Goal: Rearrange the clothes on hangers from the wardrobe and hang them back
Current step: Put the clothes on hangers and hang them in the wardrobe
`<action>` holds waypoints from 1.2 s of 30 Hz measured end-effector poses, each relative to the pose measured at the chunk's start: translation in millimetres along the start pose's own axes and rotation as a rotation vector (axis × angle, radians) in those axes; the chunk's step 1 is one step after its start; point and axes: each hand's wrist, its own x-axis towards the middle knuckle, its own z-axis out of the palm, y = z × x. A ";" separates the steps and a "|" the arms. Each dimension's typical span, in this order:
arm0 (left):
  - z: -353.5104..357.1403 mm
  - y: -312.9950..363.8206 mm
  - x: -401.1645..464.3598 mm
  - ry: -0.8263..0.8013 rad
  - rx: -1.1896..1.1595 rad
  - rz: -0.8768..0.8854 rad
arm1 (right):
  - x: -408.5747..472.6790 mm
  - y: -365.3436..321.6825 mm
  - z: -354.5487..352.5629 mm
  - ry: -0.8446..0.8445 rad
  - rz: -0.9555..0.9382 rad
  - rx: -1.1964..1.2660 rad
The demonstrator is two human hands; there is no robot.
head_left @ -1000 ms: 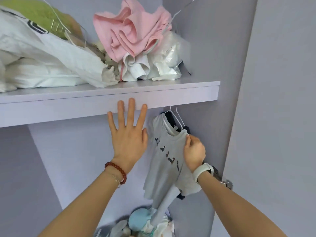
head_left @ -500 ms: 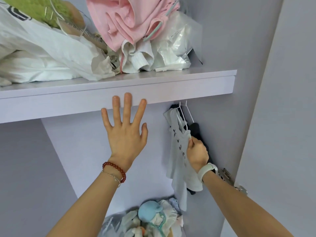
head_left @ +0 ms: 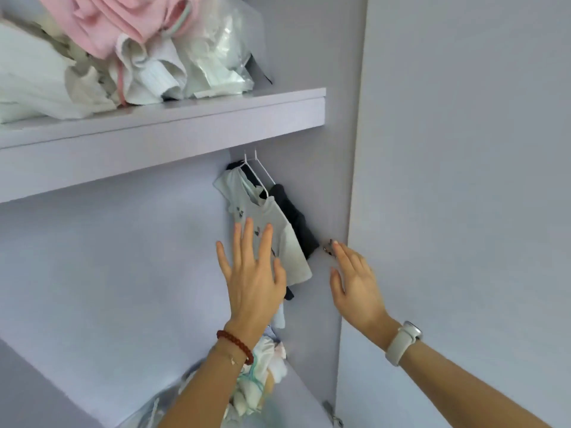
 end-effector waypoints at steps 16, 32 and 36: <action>13.3 160.0 -288.5 -1.016 -0.352 0.580 | -445.1 6.7 -133.7 -0.048 1.123 -0.478; -225.5 432.0 -623.1 -1.280 -0.664 1.715 | -853.9 -162.0 -277.5 0.658 2.102 -0.516; -288.8 442.4 -716.9 -1.317 -0.613 1.958 | -938.2 -203.0 -295.0 0.728 2.315 -0.414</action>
